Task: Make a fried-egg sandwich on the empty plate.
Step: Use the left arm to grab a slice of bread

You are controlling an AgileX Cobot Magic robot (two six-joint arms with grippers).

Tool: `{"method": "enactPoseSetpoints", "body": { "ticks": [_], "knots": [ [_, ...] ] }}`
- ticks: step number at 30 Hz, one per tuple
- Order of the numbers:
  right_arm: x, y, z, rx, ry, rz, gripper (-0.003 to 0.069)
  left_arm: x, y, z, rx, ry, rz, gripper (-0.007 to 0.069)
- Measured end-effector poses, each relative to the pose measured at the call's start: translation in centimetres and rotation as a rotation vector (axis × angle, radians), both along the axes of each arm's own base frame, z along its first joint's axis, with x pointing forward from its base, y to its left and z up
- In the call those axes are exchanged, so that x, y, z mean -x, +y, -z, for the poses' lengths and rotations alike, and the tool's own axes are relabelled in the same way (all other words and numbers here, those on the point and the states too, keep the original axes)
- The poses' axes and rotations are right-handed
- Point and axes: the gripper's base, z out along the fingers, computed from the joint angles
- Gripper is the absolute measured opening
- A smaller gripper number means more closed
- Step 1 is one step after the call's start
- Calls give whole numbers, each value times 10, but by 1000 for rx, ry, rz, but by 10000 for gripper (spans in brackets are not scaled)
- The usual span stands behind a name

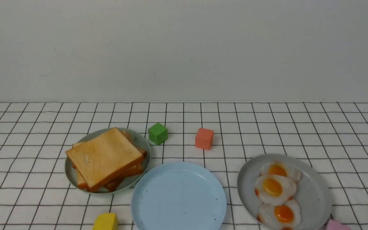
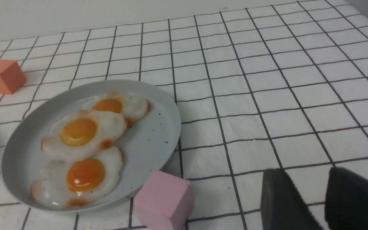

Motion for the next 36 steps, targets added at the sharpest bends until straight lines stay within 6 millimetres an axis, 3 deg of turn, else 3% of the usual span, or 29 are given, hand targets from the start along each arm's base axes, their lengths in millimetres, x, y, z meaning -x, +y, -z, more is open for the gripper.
{"method": "enactPoseSetpoints", "body": {
  "ticks": [30,36],
  "knots": [
    [0,0,0,10,-4,0,241,0,0,0,0,0,0,238],
    [-4,2,-15,12,-197,-24,241,-1,0,-3,0,-34,2,238]
  ]
}}
